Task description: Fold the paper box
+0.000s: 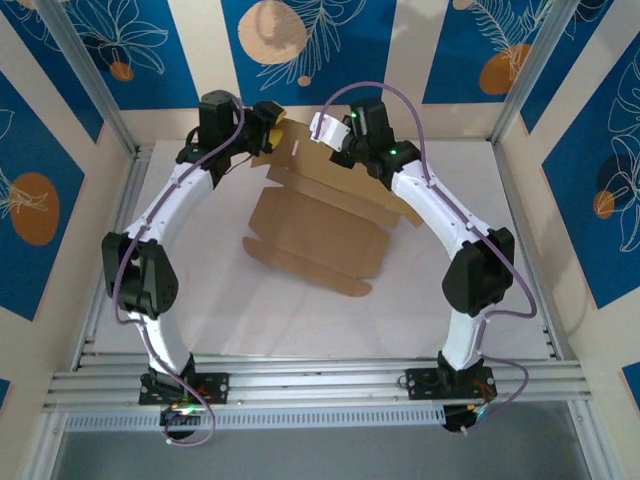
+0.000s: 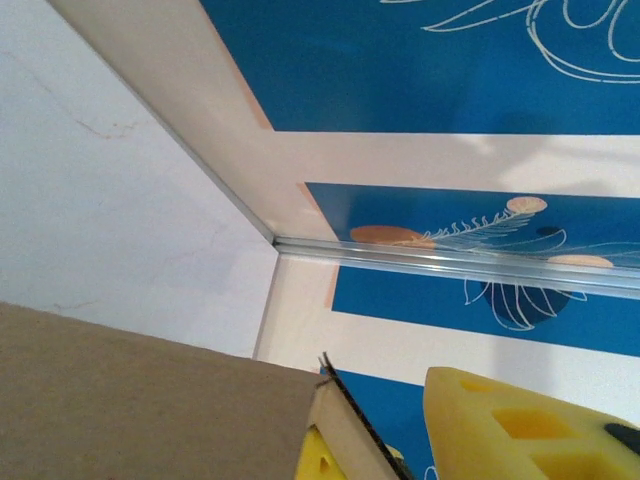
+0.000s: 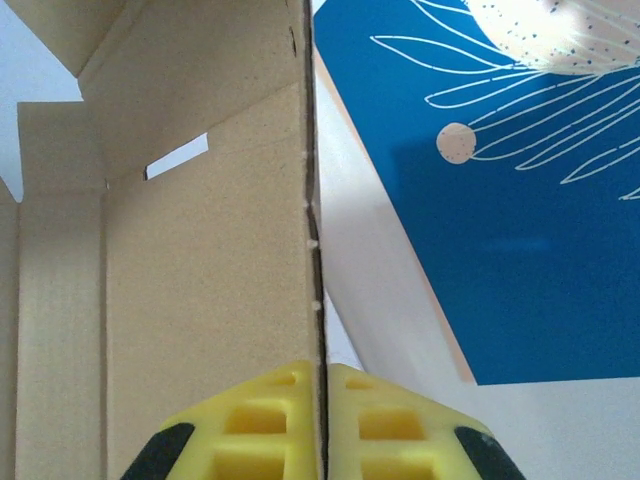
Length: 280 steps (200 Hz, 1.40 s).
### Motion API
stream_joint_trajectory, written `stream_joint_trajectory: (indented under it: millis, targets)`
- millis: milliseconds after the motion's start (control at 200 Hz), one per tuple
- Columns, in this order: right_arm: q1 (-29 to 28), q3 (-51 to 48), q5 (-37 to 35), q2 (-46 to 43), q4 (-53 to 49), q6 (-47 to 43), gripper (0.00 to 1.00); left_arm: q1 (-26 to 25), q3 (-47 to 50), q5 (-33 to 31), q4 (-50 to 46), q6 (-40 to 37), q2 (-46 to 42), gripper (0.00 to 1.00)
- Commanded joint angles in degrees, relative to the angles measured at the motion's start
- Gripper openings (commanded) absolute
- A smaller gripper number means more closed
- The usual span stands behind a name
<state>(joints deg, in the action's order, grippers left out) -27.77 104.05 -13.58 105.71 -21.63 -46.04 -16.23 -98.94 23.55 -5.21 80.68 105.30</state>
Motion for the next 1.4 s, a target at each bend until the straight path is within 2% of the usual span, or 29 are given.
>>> stream_joint_trajectory:
  millis: [0,230,335,490,655,1010,1396]
  targets:
    - [-0.55,-0.25,0.82,-3.48,2.77,-0.22,0.0,1.43,-1.4,-0.57,0.94,-0.35,1.6,0.49]
    - [-0.88,-0.16,4.63,-4.55,0.54,-0.55,0.0,2.86,-5.43,2.12,0.86,-1.05,5.0,0.41]
    - [-0.97,-0.47,3.93,-4.55,0.84,-0.8,0.0,2.87,-5.4,2.68,1.58,-1.4,4.88,0.36]
    - [-0.61,-0.17,2.97,-3.94,1.58,0.24,0.0,2.83,-2.73,3.67,3.57,-1.23,3.61,0.23]
    - [-0.35,0.97,1.76,-2.54,1.68,1.17,0.0,2.05,2.26,4.55,7.66,-1.01,0.88,0.17]
    - [-1.06,2.95,-1.22,0.02,1.68,2.27,0.0,-1.58,8.75,4.42,10.09,-2.41,-3.22,0.15]
    - [-4.36,2.61,-1.97,1.16,2.03,0.52,0.0,-5.39,3.95,2.91,9.23,-3.95,0.37,0.16]
